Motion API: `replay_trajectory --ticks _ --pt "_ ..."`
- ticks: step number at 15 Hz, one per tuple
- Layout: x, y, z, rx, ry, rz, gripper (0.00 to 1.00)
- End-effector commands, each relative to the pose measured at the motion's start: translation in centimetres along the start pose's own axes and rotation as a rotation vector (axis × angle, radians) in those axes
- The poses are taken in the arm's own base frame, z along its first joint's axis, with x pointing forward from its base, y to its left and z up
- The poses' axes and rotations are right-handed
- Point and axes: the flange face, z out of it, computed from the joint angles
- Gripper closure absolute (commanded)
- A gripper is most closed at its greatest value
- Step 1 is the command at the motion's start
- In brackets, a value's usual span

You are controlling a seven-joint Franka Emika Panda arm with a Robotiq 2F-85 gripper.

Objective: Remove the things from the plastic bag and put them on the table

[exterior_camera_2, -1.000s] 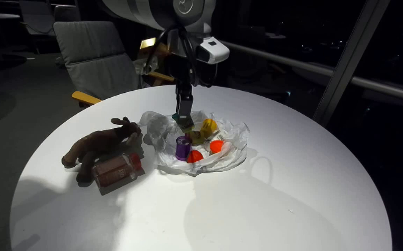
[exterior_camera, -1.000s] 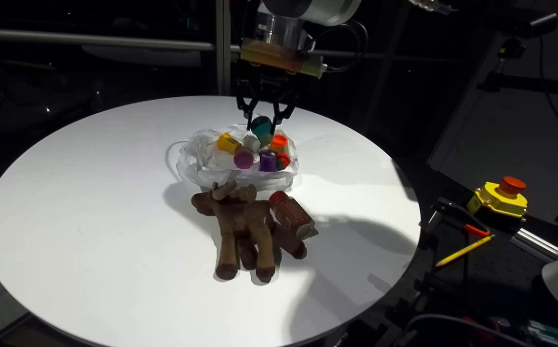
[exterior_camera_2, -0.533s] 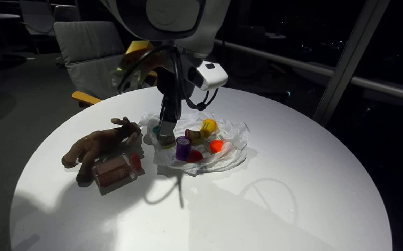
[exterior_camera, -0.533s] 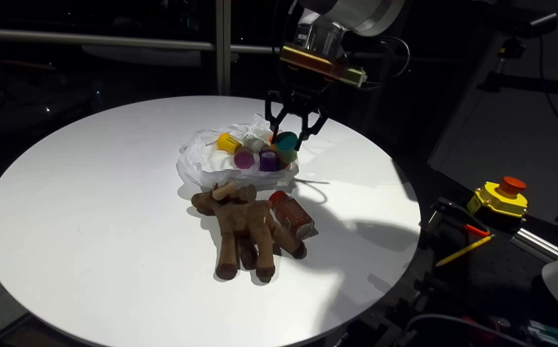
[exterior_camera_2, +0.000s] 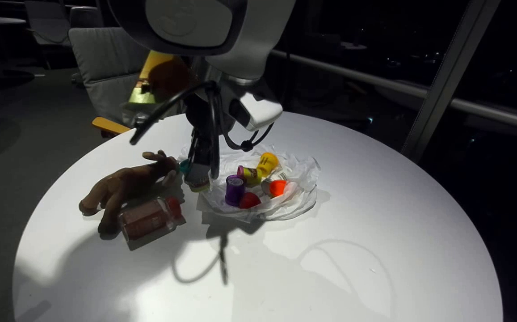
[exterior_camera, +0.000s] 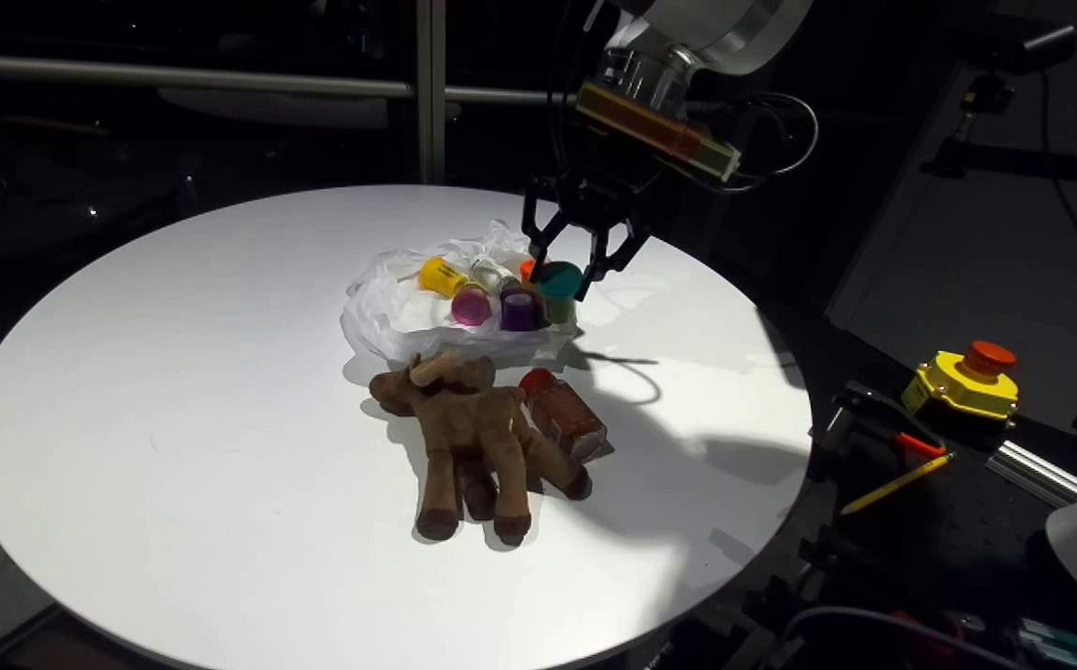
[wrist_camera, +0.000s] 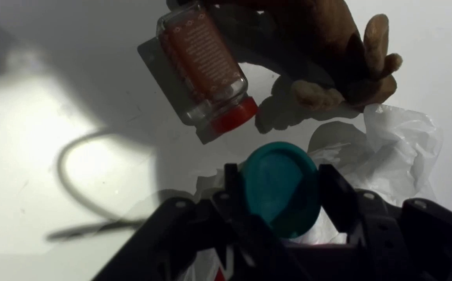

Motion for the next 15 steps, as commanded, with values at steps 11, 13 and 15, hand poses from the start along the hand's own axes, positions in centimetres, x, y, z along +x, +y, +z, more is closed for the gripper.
replay_trajectory --ticks 11,13,15 --pt "0.0 5.9 5.7 -0.029 -0.052 0.067 0.2" --pt "0.1 5.9 5.3 -0.018 -0.047 0.074 0.17" --pt "0.0 5.2 4.3 0.002 -0.03 0.075 0.05"
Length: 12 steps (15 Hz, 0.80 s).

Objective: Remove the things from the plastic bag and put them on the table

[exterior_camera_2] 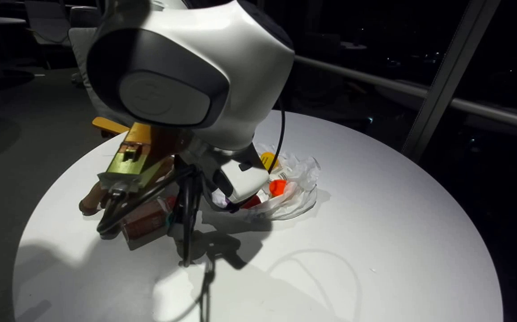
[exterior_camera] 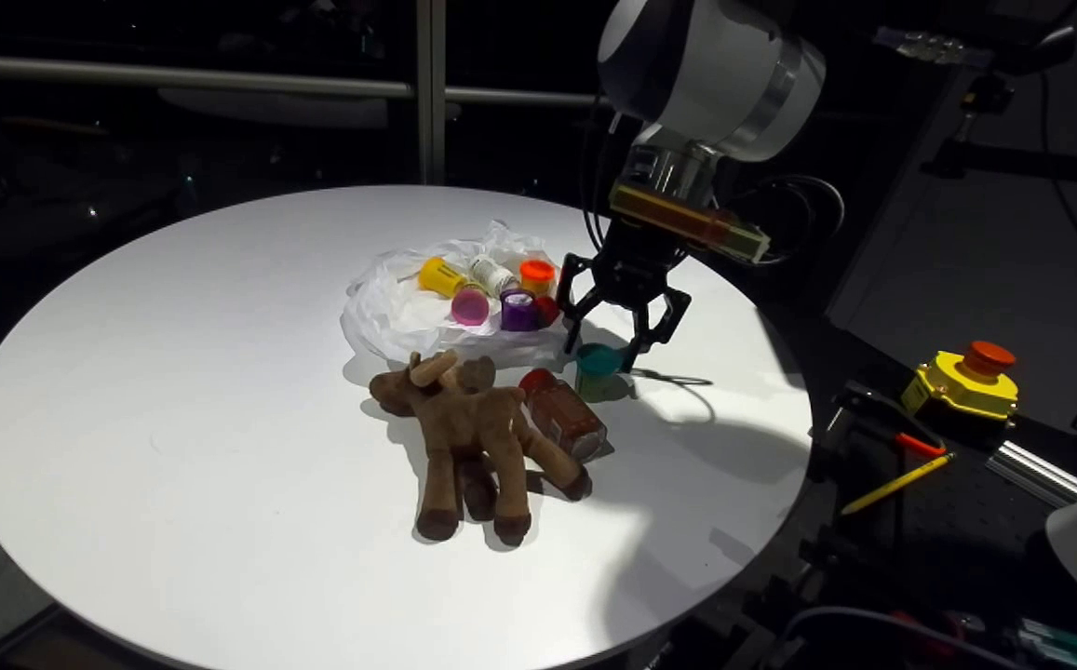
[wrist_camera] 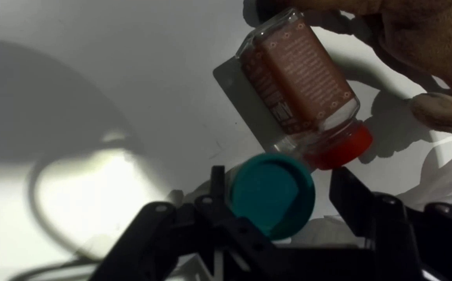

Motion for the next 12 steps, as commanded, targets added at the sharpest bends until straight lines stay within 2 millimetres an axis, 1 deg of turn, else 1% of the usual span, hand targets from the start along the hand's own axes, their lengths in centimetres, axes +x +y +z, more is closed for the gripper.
replay_trajectory --ticks 1,2,3,5,7,8,9,12 --pt "-0.3 -1.7 -2.6 0.066 0.038 -0.007 0.0" --pt "-0.3 -2.4 -3.3 0.07 0.047 -0.016 0.0" --pt "-0.3 -3.4 -4.3 0.073 0.059 -0.027 0.0" --pt "-0.1 -5.5 -5.5 0.062 0.096 -0.062 0.0" --pt "0.8 -7.7 -6.6 0.014 0.152 -0.106 0.0" --pt "1.5 -8.9 -7.7 -0.007 0.183 -0.129 0.0" --pt "2.1 -9.9 -8.2 -0.042 0.222 -0.154 0.0" --pt "4.1 -12.0 -9.5 -0.135 0.292 -0.201 0.0"
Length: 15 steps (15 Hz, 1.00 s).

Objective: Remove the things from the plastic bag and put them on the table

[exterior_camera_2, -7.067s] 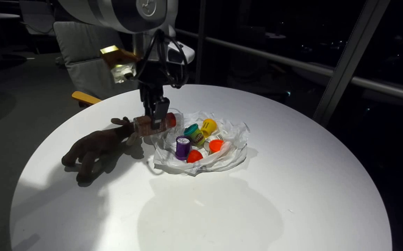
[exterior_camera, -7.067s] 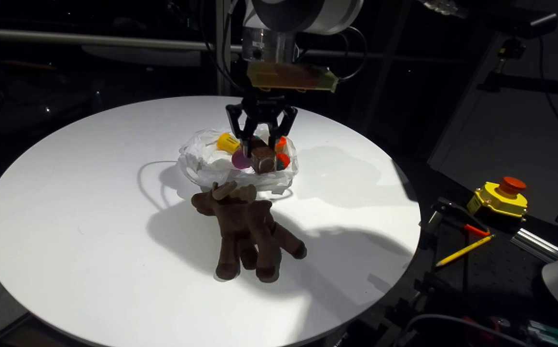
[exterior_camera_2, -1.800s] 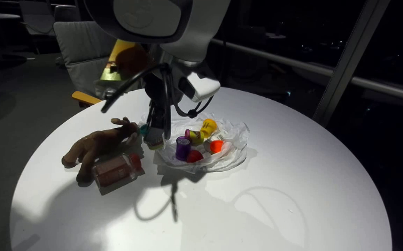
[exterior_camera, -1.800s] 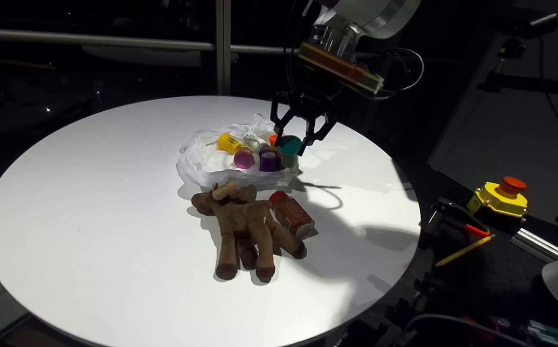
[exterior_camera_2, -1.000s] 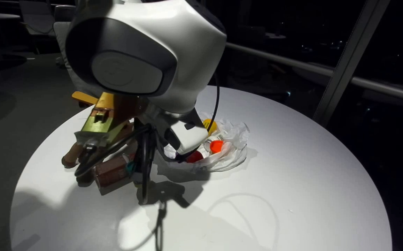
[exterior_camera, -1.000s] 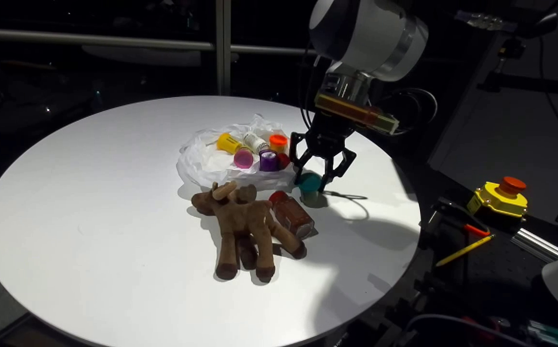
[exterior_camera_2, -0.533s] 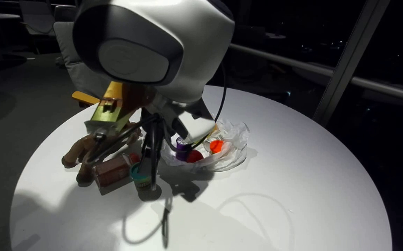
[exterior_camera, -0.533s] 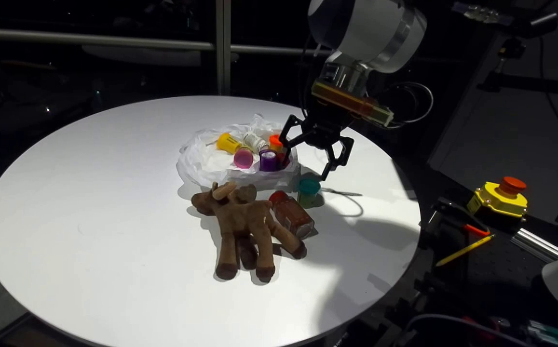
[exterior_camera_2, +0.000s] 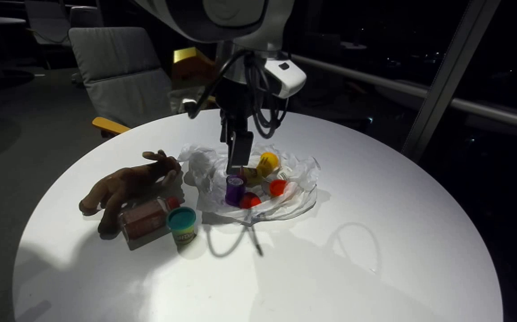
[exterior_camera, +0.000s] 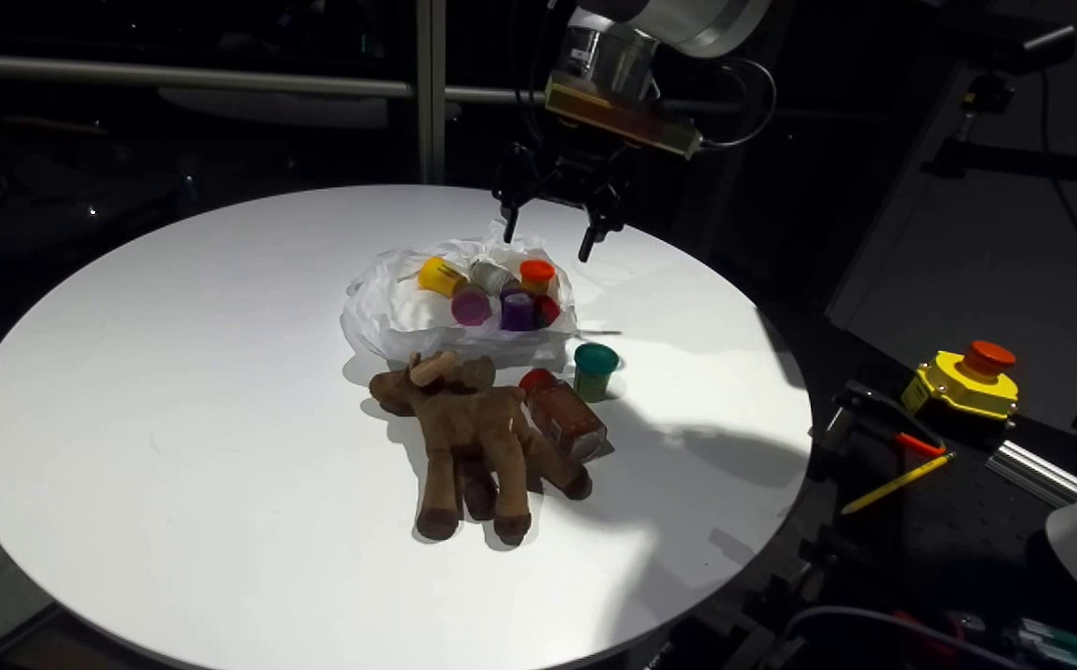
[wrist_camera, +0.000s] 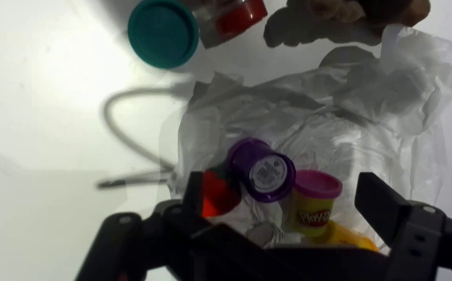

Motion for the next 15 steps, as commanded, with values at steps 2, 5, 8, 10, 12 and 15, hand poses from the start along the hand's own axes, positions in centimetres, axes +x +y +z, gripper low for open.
replay_trajectory --ticks 2,5,8,10,12,15 --pt "3.9 -2.6 -1.0 -0.116 0.054 -0.064 0.0" --pt "5.2 -3.7 -1.7 -0.137 0.028 -0.119 0.0" --pt "5.4 -4.7 -1.9 -0.135 -0.014 -0.161 0.0" --pt "5.3 -4.7 -1.2 -0.151 -0.043 -0.179 0.0" --pt "1.8 -4.7 1.9 -0.154 -0.103 -0.176 0.0" --pt "2.3 -4.5 1.8 -0.173 -0.098 -0.174 0.0"
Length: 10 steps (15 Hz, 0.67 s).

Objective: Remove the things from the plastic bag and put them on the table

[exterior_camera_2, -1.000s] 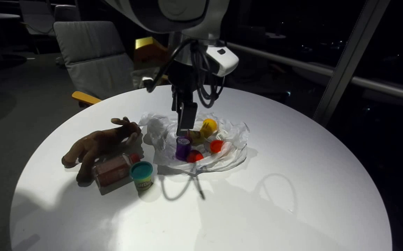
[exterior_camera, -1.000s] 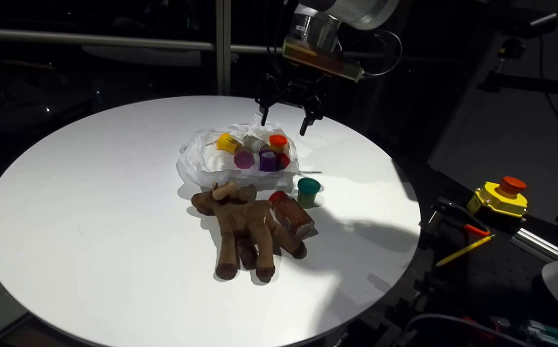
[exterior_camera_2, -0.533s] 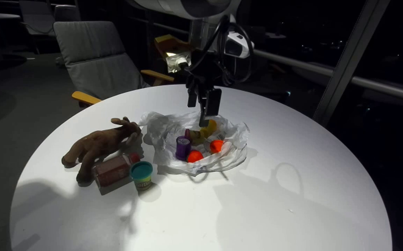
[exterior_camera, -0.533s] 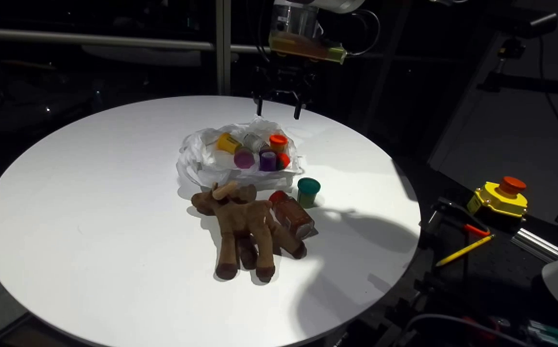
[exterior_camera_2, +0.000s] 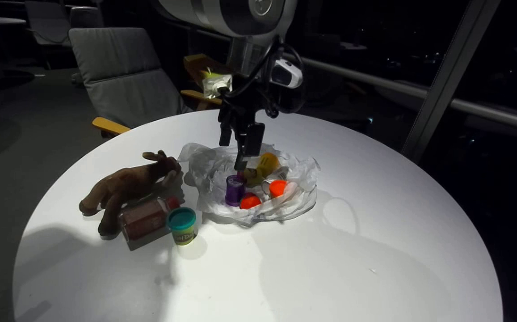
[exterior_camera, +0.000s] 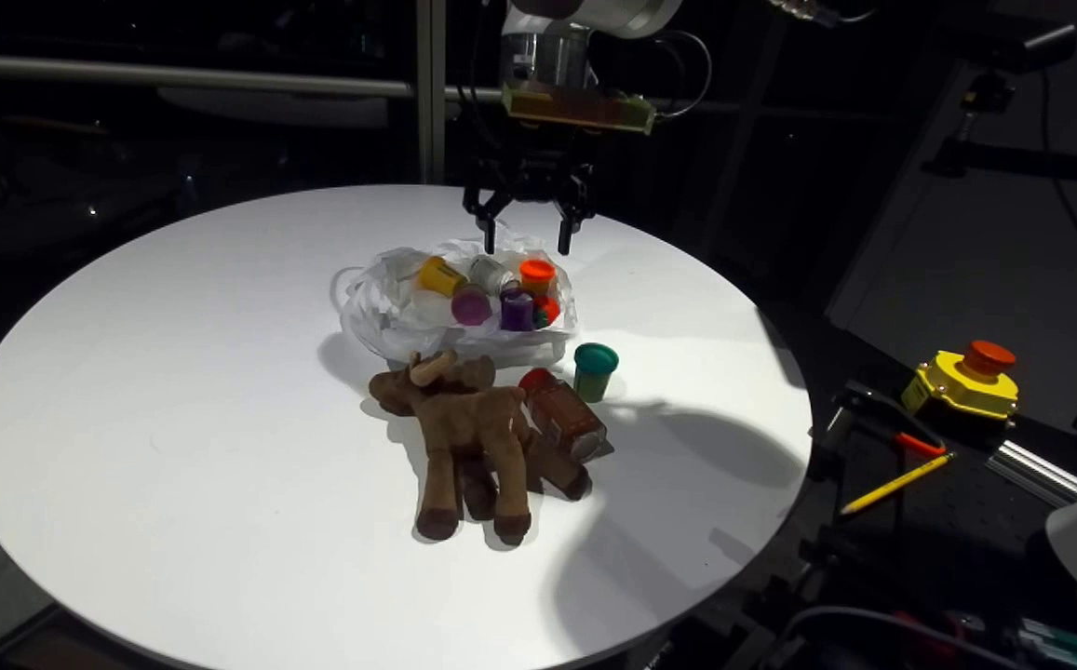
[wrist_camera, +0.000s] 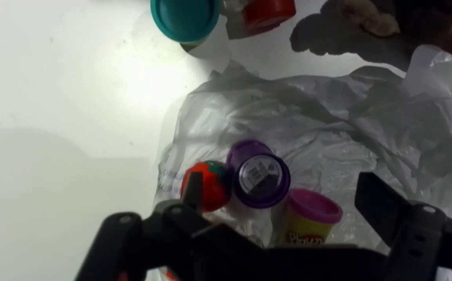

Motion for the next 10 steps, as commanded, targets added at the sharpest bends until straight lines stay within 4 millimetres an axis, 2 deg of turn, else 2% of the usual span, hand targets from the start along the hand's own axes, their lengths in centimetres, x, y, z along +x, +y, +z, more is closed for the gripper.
replay_trajectory --ticks 1,10 --pt "-0.32 -0.27 0.61 -0.004 -0.01 -0.006 0.0" --pt "-0.2 -0.35 1.05 0.0 0.003 -0.003 0.0"
